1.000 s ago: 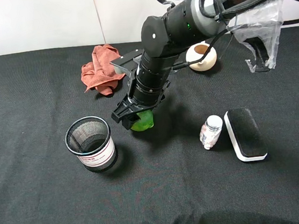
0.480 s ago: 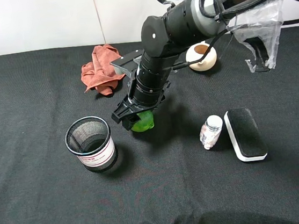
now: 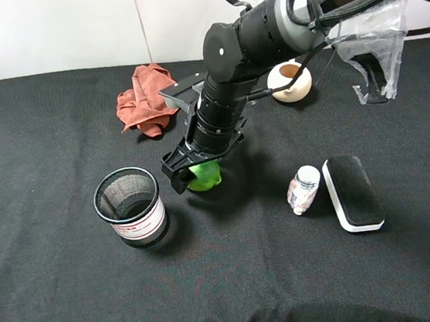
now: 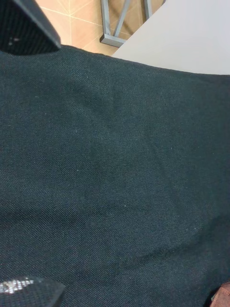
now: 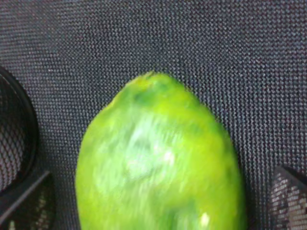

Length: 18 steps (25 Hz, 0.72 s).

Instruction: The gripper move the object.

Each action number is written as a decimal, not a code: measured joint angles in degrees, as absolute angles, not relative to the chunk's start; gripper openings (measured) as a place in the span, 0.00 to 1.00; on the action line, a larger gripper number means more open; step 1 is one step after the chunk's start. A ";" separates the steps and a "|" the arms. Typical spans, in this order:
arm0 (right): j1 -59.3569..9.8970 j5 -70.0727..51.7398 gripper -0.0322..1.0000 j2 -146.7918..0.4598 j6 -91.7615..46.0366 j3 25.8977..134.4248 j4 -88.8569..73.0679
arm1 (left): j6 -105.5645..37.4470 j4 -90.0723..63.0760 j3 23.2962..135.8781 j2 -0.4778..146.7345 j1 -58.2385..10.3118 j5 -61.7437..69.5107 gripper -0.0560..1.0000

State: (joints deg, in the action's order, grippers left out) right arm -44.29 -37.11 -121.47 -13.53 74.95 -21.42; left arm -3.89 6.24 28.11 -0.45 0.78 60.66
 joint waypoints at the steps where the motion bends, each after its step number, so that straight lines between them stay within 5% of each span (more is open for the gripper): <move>1: -44.29 -37.11 0.68 -121.47 -13.53 74.95 -21.42 | -3.89 6.24 28.11 -0.45 0.78 60.66 0.98; 18: -44.29 -44.08 0.68 -117.65 -11.86 75.06 -16.36 | -3.89 6.24 28.11 -0.45 0.78 60.66 0.98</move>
